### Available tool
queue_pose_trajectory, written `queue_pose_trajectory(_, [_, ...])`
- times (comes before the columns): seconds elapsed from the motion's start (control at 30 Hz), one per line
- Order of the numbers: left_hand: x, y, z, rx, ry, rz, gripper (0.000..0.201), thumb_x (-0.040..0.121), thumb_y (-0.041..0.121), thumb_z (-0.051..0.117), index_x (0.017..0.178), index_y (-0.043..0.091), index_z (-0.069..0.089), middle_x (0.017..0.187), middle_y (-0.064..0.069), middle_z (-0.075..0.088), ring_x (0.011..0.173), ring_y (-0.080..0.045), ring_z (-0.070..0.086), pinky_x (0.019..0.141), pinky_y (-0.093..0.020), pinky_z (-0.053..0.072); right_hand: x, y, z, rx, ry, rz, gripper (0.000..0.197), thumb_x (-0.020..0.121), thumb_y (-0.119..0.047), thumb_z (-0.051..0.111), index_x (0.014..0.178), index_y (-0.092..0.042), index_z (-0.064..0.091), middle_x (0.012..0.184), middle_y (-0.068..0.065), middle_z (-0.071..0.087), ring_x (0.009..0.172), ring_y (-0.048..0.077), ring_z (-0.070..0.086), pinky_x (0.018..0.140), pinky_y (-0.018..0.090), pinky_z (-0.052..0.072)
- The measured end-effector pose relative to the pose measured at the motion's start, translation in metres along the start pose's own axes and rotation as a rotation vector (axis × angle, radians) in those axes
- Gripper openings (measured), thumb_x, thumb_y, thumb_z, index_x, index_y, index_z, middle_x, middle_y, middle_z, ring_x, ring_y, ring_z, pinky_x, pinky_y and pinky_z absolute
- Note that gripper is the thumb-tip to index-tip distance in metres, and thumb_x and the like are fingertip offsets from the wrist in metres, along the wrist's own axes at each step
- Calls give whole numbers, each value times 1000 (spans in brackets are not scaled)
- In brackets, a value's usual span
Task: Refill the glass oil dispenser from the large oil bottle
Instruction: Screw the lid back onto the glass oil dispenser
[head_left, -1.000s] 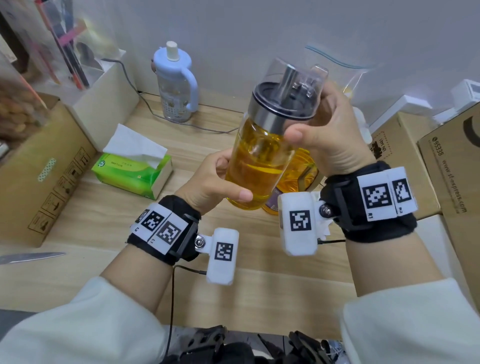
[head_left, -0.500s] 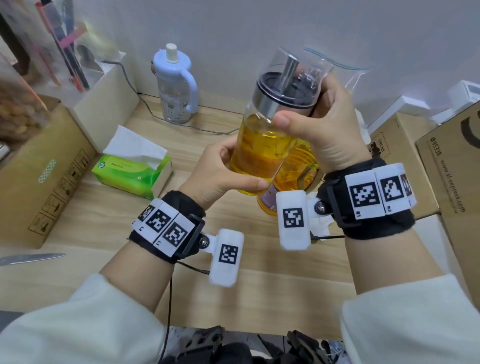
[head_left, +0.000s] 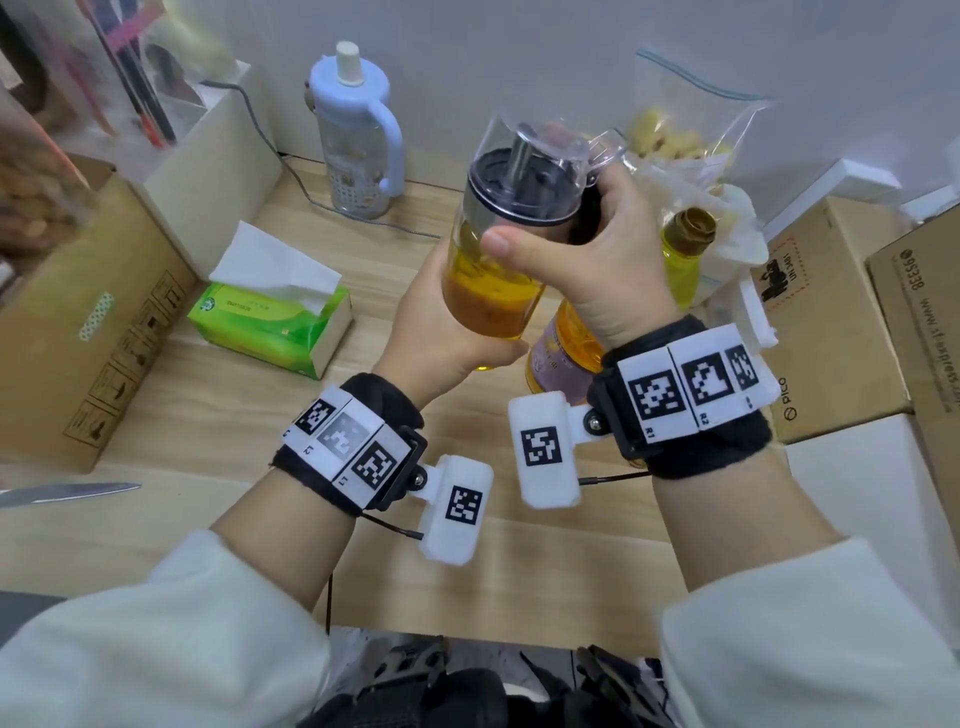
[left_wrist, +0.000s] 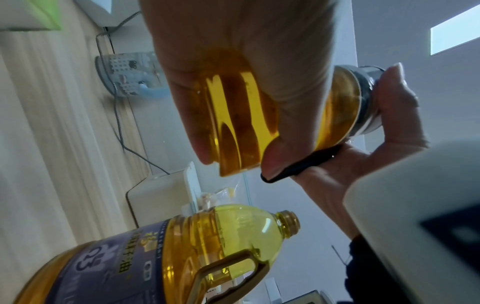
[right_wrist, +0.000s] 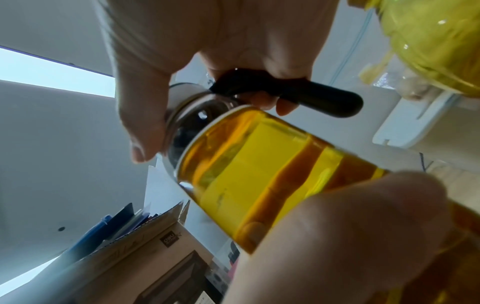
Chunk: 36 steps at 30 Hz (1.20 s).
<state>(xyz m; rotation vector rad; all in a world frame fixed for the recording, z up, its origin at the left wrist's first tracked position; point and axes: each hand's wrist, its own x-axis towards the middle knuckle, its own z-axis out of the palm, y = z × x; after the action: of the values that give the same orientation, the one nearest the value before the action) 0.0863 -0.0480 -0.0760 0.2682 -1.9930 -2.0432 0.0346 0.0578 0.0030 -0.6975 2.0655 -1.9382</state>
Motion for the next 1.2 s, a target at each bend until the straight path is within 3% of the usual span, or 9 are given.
queue_pose_trajectory(0.17, [5,-15,-2,78,38,-16,78,44,12,83,114,16,48,108,-5,64,99,-20,64,85,-47,54,4,12,5,-47,49,2,76,51,-28,83,119,-16,50,123,14,60,113,20,60,97,41,50])
queue_pose_trajectory(0.4, [10,-27,-18,70,-134,-150,85,39,11,83,118,8,50,108,-5,64,100,-17,63,83,-31,54,7,30,4,-291,-3,108,92,40,-64,79,116,-21,50,115,3,61,107,16,59,91,40,51])
queue_pose_trajectory(0.57, [16,-46,-36,76,-229,-219,89,38,1,80,122,2,49,114,-8,64,101,-16,63,81,-23,54,3,40,-8,-218,-147,201,80,51,-15,87,124,-7,54,113,2,66,103,8,63,88,17,50])
queue_pose_trajectory(0.63, [16,-55,-36,61,-177,-226,91,40,-3,76,123,8,44,118,-8,61,106,-20,59,82,-22,52,-1,49,-4,-165,-132,218,65,61,-2,81,121,-7,56,98,-5,66,82,-7,63,73,7,48])
queue_pose_trajectory(0.8, [18,-59,-28,-33,-154,-153,76,47,-4,73,109,20,39,105,3,57,88,7,61,76,-15,49,-16,87,19,-48,48,303,55,70,7,73,121,-4,55,82,-6,61,51,-13,55,50,2,40])
queue_pose_trajectory(0.9, [26,-59,-34,-7,-267,-154,74,45,-8,72,107,16,42,97,5,57,81,9,61,71,-11,49,-28,108,29,5,117,386,56,73,4,72,124,-3,49,93,5,64,65,-3,61,56,7,47])
queue_pose_trajectory(1.03, [32,-61,-47,94,-399,-116,69,41,9,79,103,21,50,96,9,58,82,11,59,73,-9,46,-38,120,40,64,102,458,63,70,1,73,121,-15,39,85,12,68,68,13,67,71,32,58])
queue_pose_trajectory(1.13, [42,-61,-56,190,-459,-124,66,39,5,75,98,26,52,96,10,58,82,13,57,75,-8,46,-38,124,47,11,50,484,68,62,-15,76,118,-23,36,87,17,71,85,31,69,90,53,51])
queue_pose_trajectory(1.2, [50,-60,-61,254,-523,-152,71,39,-4,70,105,17,55,97,7,60,82,10,57,74,-10,48,-39,126,47,-46,40,502,66,64,-15,77,116,-24,37,80,14,71,86,31,68,94,53,48])
